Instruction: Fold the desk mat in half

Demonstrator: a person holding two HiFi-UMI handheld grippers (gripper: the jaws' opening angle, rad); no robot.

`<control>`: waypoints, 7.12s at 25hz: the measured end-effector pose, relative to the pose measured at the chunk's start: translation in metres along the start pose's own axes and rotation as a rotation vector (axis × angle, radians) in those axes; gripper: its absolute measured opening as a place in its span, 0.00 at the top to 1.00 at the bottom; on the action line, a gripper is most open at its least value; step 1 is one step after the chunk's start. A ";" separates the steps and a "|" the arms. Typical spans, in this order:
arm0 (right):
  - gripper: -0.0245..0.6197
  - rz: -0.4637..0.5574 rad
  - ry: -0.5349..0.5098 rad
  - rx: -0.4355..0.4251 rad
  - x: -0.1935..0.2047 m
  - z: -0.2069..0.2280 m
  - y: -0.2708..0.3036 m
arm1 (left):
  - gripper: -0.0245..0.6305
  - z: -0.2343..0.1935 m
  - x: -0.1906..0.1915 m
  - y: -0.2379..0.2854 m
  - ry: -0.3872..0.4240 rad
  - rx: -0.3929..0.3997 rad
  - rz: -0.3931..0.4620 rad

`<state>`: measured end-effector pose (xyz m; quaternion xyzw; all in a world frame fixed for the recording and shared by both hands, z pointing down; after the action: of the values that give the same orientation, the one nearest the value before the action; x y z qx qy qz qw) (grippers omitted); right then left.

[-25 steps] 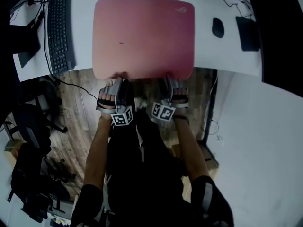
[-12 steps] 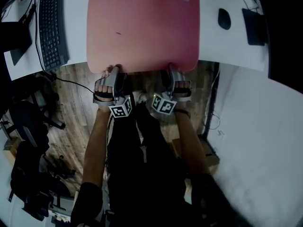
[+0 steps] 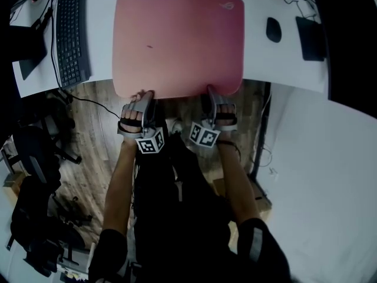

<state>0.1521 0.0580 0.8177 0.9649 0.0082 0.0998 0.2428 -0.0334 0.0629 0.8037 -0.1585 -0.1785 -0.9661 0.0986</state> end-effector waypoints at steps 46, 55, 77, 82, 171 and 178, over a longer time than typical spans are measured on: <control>0.93 -0.080 0.247 -0.096 -0.054 0.218 -0.012 | 0.93 -0.218 -0.037 0.032 -0.298 0.430 -0.026; 0.93 -0.123 0.347 -0.040 -0.063 0.256 0.002 | 0.93 -0.258 -0.043 0.053 -0.298 0.413 0.072; 0.93 -0.046 0.338 -0.081 -0.061 0.334 0.156 | 0.93 -0.320 -0.032 0.205 -0.314 0.331 0.006; 0.93 -0.030 0.324 -0.108 -0.065 0.348 0.195 | 0.93 -0.327 -0.020 0.247 -0.340 0.303 -0.046; 0.95 0.225 1.304 -0.049 -0.136 0.356 -0.049 | 0.95 -0.394 -0.018 0.007 -1.205 0.144 0.231; 0.95 0.242 1.338 -0.064 -0.123 0.354 -0.075 | 0.95 -0.398 -0.034 -0.007 -1.190 0.113 0.227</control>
<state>0.1035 -0.0494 0.4544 0.6820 0.0455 0.7018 0.2008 -0.1117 -0.0755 0.4371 -0.6839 -0.2359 -0.6841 0.0927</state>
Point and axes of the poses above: the fingertips, and each gripper's own axes: y forward along the fingers, z to its right, x out of its underside, the point moved 4 cm from there along -y, backward along the fingers, and after that the axes turned 2 degrees about -y, right-handed, at the moved point
